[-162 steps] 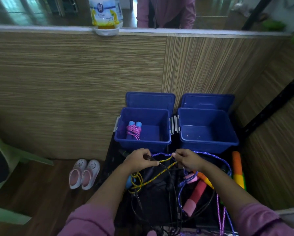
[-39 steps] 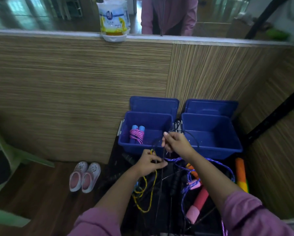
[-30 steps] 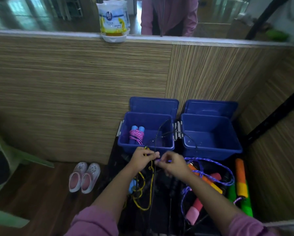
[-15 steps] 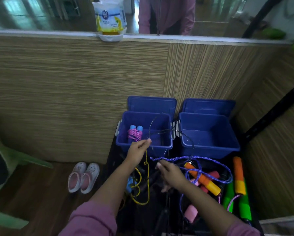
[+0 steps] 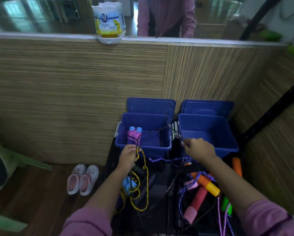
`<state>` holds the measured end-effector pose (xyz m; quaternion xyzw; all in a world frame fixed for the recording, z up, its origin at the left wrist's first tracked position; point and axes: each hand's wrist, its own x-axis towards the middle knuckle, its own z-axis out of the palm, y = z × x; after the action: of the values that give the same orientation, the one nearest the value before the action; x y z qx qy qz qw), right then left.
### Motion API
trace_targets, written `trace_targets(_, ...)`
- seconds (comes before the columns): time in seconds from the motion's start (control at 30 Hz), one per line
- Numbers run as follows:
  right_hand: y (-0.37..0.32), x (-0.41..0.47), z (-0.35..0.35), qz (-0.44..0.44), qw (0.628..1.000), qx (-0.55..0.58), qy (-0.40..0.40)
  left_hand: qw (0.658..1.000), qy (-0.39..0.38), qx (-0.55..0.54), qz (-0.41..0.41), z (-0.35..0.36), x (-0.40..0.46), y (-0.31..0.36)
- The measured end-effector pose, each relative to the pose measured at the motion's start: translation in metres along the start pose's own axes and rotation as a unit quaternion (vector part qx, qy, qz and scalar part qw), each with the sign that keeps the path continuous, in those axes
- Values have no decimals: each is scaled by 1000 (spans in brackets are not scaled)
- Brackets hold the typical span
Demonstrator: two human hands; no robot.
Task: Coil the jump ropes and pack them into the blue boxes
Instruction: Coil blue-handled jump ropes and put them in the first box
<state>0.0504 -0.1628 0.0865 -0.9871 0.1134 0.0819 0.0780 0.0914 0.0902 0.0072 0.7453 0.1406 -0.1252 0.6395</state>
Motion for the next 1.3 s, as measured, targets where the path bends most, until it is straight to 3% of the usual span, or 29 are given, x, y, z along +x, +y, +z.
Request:
trace_targets(0.3,9,-14,44,44,989,-86,-111,996,-76,-44,-5,4,-13,8)
trace_targets(0.5,0,-16,51,143,953,-158,-214,995,-99,-23,13,12,-18,8)
trace_targets(0.6,-14,-15,49,108,971,-109,-181,994,-105,-30,2,17,-21,11)
trace_targets(0.67,-28,-13,44,61,987,12,-146,993,-119,-19,3,20,-22,12)
trace_targets(0.8,-56,-13,34,44,957,261,-117,993,-115,6,11,28,-25,15)
trace_targets(0.97,-70,-11,40,39,971,234,-1,995,-98,24,11,27,-24,15)
trace_targets(1.07,-72,-4,48,-17,950,308,-51,994,-96,41,25,27,-23,14)
trace_targets(1.3,-63,0,44,-17,894,434,-106,990,-110,71,59,21,-24,14)
